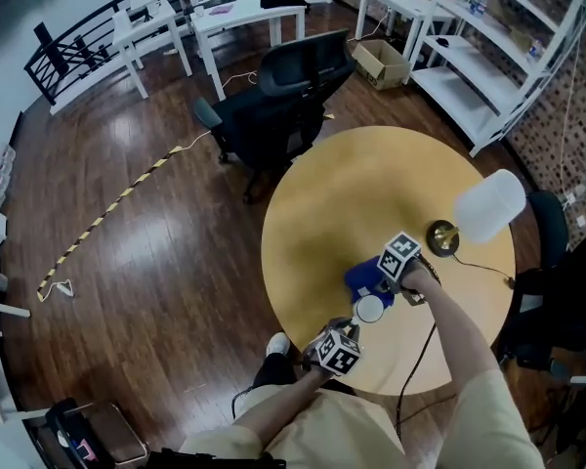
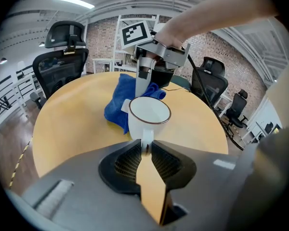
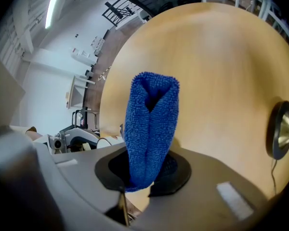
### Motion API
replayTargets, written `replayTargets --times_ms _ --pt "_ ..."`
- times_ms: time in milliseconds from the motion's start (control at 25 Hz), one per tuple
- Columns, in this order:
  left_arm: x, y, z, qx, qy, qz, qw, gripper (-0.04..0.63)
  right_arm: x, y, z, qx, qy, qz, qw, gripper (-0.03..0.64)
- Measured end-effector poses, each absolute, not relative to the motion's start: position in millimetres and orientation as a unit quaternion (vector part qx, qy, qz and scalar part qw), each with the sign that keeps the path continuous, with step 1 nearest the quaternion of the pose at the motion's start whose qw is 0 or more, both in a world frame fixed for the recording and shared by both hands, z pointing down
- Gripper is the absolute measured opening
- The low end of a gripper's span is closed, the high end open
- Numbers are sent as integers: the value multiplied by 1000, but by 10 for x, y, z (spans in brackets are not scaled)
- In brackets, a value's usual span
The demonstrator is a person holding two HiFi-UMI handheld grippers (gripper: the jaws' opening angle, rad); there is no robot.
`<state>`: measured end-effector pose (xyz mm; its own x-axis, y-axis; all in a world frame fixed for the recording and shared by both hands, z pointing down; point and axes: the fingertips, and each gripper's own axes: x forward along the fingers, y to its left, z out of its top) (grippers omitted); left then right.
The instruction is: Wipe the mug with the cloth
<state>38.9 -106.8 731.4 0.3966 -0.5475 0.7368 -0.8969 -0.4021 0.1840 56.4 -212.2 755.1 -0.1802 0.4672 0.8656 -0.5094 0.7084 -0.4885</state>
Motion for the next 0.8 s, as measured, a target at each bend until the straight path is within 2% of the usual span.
replayTargets --times_ms 520,800 --pt "440 -1032 7350 782 -451 315 292 52 778 -2067 7562 117 -700 507 489 55" --pt "442 -1016 7357 787 -439 323 289 49 883 -1956 7528 150 -712 524 442 54"
